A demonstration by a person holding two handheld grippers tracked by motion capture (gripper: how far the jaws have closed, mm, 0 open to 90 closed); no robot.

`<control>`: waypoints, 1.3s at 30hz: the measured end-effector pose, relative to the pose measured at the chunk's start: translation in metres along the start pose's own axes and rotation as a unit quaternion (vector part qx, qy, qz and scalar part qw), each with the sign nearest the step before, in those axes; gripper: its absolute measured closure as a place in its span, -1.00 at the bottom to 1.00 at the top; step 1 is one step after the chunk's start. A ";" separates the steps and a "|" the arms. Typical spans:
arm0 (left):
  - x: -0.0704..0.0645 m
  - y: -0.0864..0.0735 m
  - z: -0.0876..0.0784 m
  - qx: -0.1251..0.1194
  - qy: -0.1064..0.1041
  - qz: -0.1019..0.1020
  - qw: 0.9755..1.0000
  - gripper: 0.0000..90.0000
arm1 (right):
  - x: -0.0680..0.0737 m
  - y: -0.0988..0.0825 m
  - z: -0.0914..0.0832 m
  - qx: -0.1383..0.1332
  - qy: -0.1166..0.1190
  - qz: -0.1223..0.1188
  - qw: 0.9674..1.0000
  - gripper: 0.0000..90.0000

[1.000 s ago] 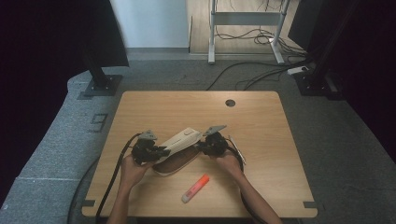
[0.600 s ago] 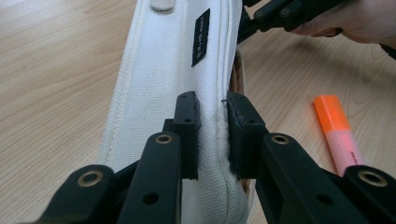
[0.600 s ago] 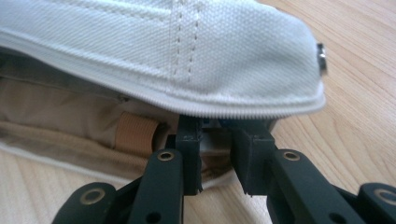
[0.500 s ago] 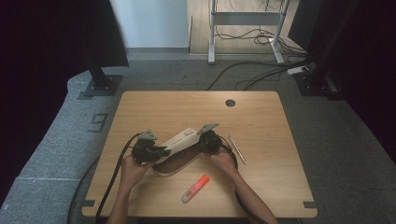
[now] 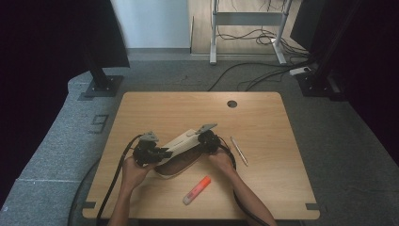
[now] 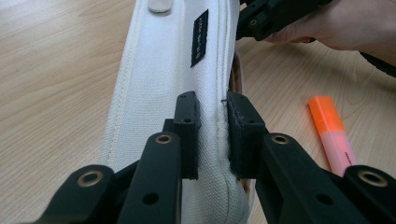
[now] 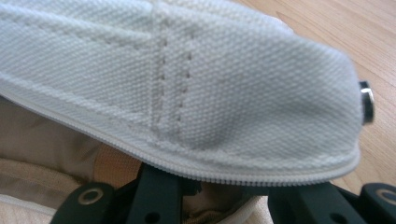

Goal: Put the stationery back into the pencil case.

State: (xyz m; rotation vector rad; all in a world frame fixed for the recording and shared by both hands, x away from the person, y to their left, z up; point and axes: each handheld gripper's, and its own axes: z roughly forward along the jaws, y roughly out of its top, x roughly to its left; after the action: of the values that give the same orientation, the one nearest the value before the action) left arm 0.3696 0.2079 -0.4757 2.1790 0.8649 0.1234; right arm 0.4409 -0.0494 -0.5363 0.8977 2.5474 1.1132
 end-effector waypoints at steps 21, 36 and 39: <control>0.001 0.000 0.001 -0.001 0.001 -0.001 1.000 0.68 | 0.004 -0.005 -0.026 0.023 0.005 -0.014 1.000 -0.16; 0.001 -0.001 0.001 0.000 0.000 -0.002 1.000 0.68 | -0.004 -0.017 -0.054 0.024 0.005 -0.006 1.000 -0.16; 0.001 -0.001 0.001 0.001 0.000 -0.002 1.000 0.68 | -0.008 -0.019 -0.061 0.020 0.005 -0.002 1.000 -0.14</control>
State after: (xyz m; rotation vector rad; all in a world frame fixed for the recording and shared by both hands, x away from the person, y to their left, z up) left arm 0.3705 0.2078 -0.4772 2.1787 0.8689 0.1207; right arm 0.4128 -0.1005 -0.5087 0.8973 2.5860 1.0721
